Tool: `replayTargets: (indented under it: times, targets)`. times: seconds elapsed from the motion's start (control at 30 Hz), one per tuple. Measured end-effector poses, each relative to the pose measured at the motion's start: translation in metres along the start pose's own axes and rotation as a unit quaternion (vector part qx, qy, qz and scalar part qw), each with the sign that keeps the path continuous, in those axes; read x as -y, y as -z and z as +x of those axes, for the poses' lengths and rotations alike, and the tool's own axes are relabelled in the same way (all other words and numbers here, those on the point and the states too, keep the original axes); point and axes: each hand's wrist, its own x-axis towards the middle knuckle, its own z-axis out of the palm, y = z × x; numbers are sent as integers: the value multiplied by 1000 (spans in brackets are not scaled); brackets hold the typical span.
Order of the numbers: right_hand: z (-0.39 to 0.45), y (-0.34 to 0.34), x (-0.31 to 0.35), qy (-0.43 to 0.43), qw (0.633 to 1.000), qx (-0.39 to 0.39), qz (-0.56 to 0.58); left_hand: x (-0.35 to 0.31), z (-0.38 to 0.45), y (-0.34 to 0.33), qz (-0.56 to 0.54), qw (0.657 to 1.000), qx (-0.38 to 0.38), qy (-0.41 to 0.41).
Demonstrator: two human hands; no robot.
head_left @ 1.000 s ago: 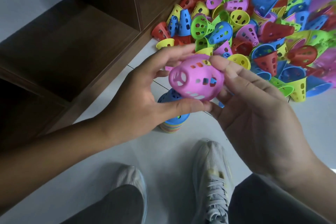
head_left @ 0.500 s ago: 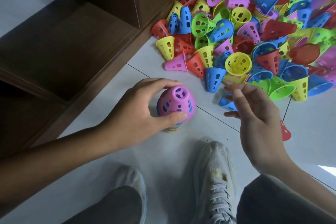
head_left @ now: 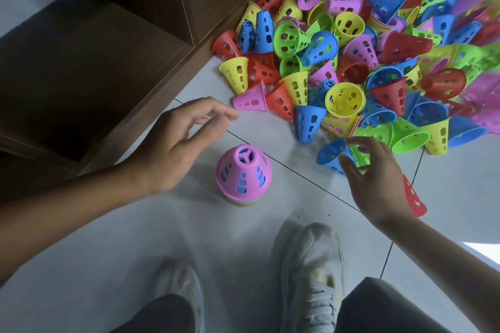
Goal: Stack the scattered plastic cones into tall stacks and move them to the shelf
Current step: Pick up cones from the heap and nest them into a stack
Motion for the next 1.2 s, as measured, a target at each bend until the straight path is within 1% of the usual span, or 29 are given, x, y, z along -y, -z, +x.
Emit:
replayTargets:
  times: [0.1, 0.2, 0.4, 0.53, 0.8, 1.0, 1.1, 1.2]
  targets:
    - [13, -2, -4, -15, 999, 24, -16, 10, 17, -3, 20, 1000, -4, 2]
    - [23, -3, -6, -26, 998, 53, -32, 22, 35, -7, 38, 999, 14, 12]
    - [41, -3, -9, -49, 995, 74, -41, 53, 76, -20, 95, 994, 42, 25]
    - [47, -1, -9, -56, 994, 90, -2, 74, 102, -27, 165, 985, 56, 7]
    - [46, 17, -1, -108, 985, 40, 131, 96, 134, -38, 234, 971, 44, 2]
    - [40, 28, 9, -134, 961, -17, 243, 96, 149, -41, 279, 959, 56, -2]
    - [38, 30, 15, -155, 946, -33, 281, 97, 152, -44, 298, 952, 71, 3]
    - [36, 30, 21, -180, 932, -40, 313, 102, 151, -48, 309, 948, 71, 33]
